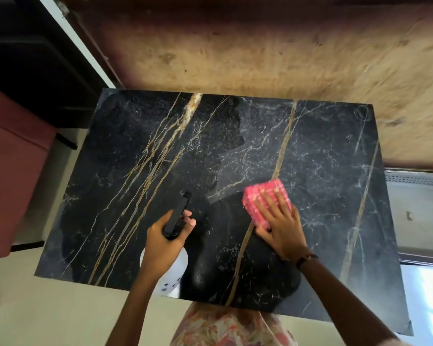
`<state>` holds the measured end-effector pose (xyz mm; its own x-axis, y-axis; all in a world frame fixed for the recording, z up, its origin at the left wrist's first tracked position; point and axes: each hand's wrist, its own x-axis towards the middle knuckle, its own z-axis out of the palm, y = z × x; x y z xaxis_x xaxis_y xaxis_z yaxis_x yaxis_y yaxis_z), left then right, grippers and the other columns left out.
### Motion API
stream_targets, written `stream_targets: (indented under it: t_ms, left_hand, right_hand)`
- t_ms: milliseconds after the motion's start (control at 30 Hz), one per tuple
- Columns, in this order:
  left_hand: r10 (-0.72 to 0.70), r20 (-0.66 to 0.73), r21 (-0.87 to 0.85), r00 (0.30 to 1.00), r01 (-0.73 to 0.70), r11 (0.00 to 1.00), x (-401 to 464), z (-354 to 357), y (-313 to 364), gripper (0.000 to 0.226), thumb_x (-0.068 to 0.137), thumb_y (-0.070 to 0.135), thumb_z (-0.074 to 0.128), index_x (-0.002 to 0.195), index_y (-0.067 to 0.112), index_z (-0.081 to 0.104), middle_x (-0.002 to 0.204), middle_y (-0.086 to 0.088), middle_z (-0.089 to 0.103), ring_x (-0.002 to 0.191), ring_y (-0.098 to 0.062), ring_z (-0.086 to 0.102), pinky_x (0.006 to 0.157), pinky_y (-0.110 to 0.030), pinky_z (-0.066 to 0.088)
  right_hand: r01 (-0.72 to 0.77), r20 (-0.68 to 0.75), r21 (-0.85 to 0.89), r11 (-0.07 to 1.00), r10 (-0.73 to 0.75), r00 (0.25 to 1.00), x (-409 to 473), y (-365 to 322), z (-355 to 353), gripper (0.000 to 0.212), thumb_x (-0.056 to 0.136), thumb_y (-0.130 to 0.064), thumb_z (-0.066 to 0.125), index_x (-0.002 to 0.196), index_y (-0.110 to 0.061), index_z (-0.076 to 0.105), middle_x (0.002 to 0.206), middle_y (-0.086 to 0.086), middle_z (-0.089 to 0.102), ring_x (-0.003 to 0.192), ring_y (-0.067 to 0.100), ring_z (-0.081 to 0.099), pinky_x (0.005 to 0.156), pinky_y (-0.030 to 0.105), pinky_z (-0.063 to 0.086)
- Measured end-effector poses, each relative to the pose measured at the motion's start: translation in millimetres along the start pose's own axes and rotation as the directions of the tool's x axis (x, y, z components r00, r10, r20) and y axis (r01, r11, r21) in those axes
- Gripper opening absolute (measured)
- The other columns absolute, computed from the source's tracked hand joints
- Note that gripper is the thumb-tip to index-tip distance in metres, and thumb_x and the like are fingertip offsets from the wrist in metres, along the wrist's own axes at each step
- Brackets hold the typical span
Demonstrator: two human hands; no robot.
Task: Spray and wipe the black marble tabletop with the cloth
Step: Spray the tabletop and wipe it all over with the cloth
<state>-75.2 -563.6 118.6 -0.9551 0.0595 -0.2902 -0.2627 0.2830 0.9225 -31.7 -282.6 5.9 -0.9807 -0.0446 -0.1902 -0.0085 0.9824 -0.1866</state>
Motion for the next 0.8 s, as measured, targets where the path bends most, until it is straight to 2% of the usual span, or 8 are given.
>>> stream_targets:
  t_ms: [133,267,333,400,500,633,733,800]
  left_hand:
    - [0.0,0.008,0.027,1.0,0.0,1.0,12,-1,2,0.017,0.08,0.012,0.072,0.086,0.027,0.068,0.084,0.023,0.072,0.086,0.006,0.066,0.073,-0.001,0.045]
    - [-0.009,0.011,0.049,1.0,0.008,0.999,27,0,5,0.013,0.079,0.016,0.073,0.086,0.026,0.069,0.086,0.018,0.072,0.084,0.005,0.066,0.071,-0.001,0.045]
    - [-0.02,0.022,0.064,1.0,0.019,0.998,36,0,7,0.012,0.08,0.018,0.074,0.085,0.028,0.069,0.086,0.019,0.072,0.084,0.006,0.066,0.07,0.0,0.044]
    - [-0.045,0.036,0.06,0.998,0.043,0.997,47,0,9,0.013,0.08,0.018,0.073,0.085,0.029,0.068,0.085,0.022,0.072,0.084,0.007,0.066,0.068,0.001,0.044]
    - [-0.054,0.062,0.057,0.997,0.05,0.997,63,1,11,0.015,0.08,0.017,0.073,0.085,0.03,0.068,0.084,0.021,0.072,0.083,0.006,0.067,0.069,-0.001,0.046]
    - [-0.061,0.086,0.038,0.994,0.058,0.998,83,4,14,0.019,0.08,0.017,0.073,0.083,0.034,0.068,0.085,0.016,0.073,0.085,0.001,0.068,0.071,-0.004,0.048]
    - [-0.052,0.097,0.046,0.994,0.048,0.998,99,7,17,0.017,0.08,0.018,0.073,0.084,0.033,0.068,0.083,0.011,0.074,0.086,-0.004,0.069,0.077,-0.011,0.051]
    - [-0.049,0.099,0.04,0.994,0.045,0.998,111,9,20,0.015,0.08,0.018,0.073,0.086,0.031,0.069,0.085,0.006,0.074,0.086,-0.004,0.069,0.079,-0.013,0.051]
  right_hand:
    - [-0.109,-0.026,0.058,0.992,0.111,0.993,71,-48,-7,0.07,0.09,-0.06,0.033,0.149,-0.033,0.008,0.158,-0.002,0.004,0.146,0.029,-0.003,0.114,0.056,0.007]
    - [0.17,0.025,0.036,0.985,-0.171,0.985,68,-100,6,0.067,0.089,-0.056,0.034,0.15,-0.03,0.022,0.158,0.0,0.023,0.146,0.029,0.014,0.114,0.06,0.022]
    - [0.314,0.063,-0.03,0.949,-0.312,0.948,43,-89,12,0.065,0.088,-0.058,0.036,0.147,-0.033,0.027,0.154,-0.002,0.033,0.144,0.026,0.023,0.113,0.057,0.025]
    - [0.347,0.06,-0.083,0.934,-0.343,0.938,25,-57,14,0.065,0.088,-0.062,0.034,0.147,-0.034,0.026,0.152,-0.001,0.035,0.143,0.026,0.024,0.112,0.057,0.026]
    - [0.144,0.029,-0.056,0.988,-0.143,0.989,32,-2,3,0.068,0.089,-0.062,0.032,0.148,-0.031,0.023,0.155,0.004,0.027,0.146,0.029,0.016,0.109,0.061,0.031]
    - [-0.117,-0.027,0.012,0.993,0.117,0.993,102,3,-21,0.07,0.088,-0.061,0.031,0.149,-0.031,0.017,0.158,0.0,0.009,0.147,0.03,0.007,0.111,0.057,0.022]
    - [-0.151,-0.024,0.051,0.987,0.152,0.988,155,-32,-22,0.069,0.09,-0.058,0.037,0.15,-0.033,0.012,0.159,0.0,0.003,0.148,0.029,0.001,0.113,0.059,0.012]
    - [-0.057,-0.017,0.038,0.998,0.058,0.998,164,-59,-15,0.068,0.091,-0.059,0.032,0.15,-0.032,0.014,0.16,0.002,0.01,0.148,0.03,0.004,0.115,0.061,0.012]
